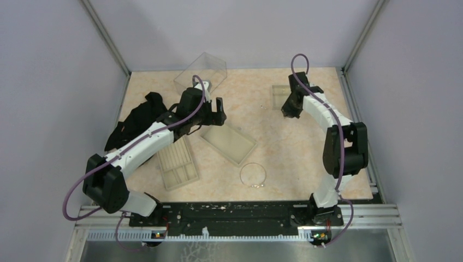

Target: Organize the mixed jewelry

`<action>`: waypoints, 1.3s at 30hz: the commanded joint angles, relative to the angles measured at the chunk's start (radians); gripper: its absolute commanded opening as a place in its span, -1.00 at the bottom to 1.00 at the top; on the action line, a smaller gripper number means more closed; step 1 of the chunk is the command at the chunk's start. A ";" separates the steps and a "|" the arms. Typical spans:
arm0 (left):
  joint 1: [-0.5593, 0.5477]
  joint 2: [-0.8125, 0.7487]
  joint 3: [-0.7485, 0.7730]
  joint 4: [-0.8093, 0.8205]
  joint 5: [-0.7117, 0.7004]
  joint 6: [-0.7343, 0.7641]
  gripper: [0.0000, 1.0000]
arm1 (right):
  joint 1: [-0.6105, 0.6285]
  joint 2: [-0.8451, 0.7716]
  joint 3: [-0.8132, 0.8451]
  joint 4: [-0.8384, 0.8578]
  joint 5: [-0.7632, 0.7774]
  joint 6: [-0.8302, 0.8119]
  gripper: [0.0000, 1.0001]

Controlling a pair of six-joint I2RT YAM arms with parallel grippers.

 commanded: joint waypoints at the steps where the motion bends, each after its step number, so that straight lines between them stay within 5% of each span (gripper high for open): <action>1: 0.000 -0.005 0.000 0.025 -0.010 0.007 0.98 | -0.005 -0.059 0.066 -0.004 0.030 -0.053 -1.00; 15: 0.001 -0.006 -0.004 0.023 -0.032 -0.004 0.97 | -0.121 0.014 0.217 -0.003 0.022 -0.115 -1.00; 32: 0.000 0.053 0.075 -0.012 -0.068 0.007 0.97 | -0.190 0.407 0.635 -0.058 0.032 -0.128 -1.00; 39: 0.001 0.058 0.084 -0.022 -0.087 0.002 0.97 | -0.228 0.484 0.687 -0.052 -0.002 -0.103 -1.00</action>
